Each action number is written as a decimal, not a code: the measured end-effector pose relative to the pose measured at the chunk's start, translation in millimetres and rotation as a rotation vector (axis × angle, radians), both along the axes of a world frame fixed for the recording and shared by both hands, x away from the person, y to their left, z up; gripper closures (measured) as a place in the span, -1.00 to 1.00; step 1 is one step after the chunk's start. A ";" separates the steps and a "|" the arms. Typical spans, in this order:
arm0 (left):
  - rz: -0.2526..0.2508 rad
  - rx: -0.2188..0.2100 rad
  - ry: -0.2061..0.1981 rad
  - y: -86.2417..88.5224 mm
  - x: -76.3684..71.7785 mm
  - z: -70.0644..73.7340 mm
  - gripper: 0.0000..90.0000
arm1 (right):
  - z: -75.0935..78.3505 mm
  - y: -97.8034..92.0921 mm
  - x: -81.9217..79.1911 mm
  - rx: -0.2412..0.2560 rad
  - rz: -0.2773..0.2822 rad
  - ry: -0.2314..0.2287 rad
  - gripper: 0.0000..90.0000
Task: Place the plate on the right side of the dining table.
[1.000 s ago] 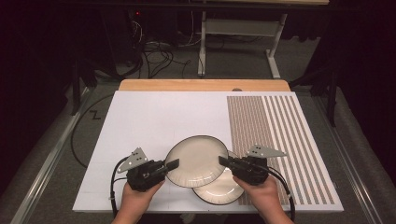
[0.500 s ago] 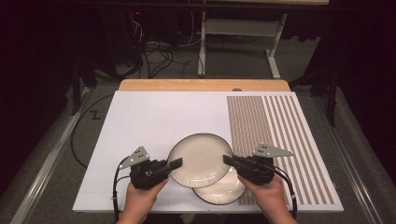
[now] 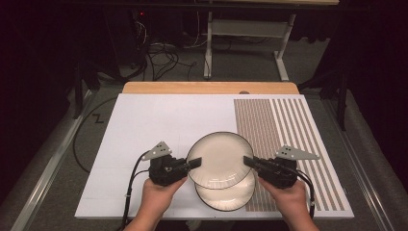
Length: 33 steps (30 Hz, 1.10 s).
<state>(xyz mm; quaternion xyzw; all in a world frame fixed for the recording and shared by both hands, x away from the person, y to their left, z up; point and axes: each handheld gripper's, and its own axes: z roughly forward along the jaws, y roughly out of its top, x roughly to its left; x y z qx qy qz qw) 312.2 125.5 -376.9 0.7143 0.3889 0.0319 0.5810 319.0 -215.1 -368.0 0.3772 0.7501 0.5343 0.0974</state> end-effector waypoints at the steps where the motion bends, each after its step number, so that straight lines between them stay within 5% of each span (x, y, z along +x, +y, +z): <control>1: -0.010 0.007 0.004 -4.5 2.8 2.2 0.76 | 0.5 -1.7 0.1 0.001 -0.004 0.000 0.89; 16: -0.067 0.078 0.006 -52.8 27.9 24.5 0.75 | 9.0 -47.4 3.7 0.031 -0.095 -0.014 0.89; 33: -0.126 0.138 0.033 -102.9 60.4 30.6 0.72 | 8.8 -88.7 8.2 0.032 -0.204 -0.011 0.90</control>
